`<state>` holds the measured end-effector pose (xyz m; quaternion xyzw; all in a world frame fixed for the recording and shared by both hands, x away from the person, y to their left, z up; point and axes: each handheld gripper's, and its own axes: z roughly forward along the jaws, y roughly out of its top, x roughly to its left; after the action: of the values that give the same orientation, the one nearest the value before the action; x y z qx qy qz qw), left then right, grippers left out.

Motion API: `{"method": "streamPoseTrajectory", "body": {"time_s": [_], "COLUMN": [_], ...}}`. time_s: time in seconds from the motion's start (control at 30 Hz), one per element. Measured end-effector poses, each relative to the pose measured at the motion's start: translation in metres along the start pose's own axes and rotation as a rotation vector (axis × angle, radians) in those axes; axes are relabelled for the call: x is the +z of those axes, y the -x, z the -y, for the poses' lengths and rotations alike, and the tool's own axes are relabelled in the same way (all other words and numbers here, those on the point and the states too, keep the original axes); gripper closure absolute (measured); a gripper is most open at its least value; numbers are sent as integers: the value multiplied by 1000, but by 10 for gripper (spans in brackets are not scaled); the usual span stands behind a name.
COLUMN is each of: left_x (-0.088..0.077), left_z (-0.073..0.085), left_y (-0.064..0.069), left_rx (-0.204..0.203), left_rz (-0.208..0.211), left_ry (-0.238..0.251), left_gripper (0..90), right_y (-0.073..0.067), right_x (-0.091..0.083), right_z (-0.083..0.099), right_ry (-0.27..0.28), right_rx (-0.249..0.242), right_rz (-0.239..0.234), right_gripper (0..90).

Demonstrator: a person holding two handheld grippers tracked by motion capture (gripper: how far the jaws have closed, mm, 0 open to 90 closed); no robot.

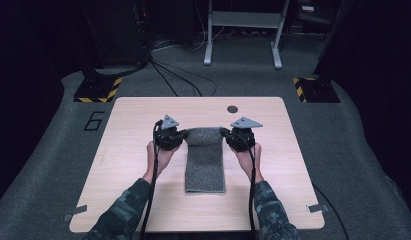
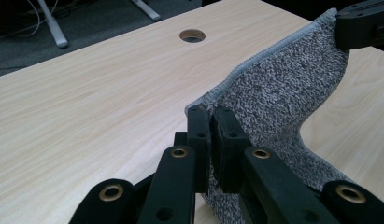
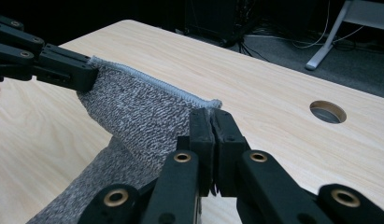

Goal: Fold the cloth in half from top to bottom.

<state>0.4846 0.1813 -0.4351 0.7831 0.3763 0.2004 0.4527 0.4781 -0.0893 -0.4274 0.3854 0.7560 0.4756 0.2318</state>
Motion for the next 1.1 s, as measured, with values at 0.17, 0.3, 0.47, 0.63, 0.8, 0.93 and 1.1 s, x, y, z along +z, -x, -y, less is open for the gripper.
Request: {"method": "streamPoseTrajectory", "body": {"time_s": [0.17,0.3,0.47,0.63,0.8,0.93,1.1], "left_x": [-8,-11,-17,-20,-19,-21,-26], "left_z": [8,16,29,40,50,58,65], "left_y": [7,13,20,22,30,36,42], "left_rx": [12,32,49,45,56,61,64], "left_rz": [18,24,26,51,67,72,92], "left_ry": [-2,-6,-16,-42,-68,-70,-72], "left_gripper": [858,857,854,835,834,841,841], "right_y": [-8,-13,-26,-31,-30,-33,-37], "right_x": [-8,-12,-20,-23,-24,-30,-38], "right_z": [8,14,27,45,55,62,68], "right_ry": [-1,-9,-24,-39,-61,-66,-69], "right_rx": [-29,-39,-62,-68,-58,-70,-78], "right_rz": [-11,-20,-42,-57,-59,-71,-78], "right_gripper": [880,880,879,877,877,876,874]}}
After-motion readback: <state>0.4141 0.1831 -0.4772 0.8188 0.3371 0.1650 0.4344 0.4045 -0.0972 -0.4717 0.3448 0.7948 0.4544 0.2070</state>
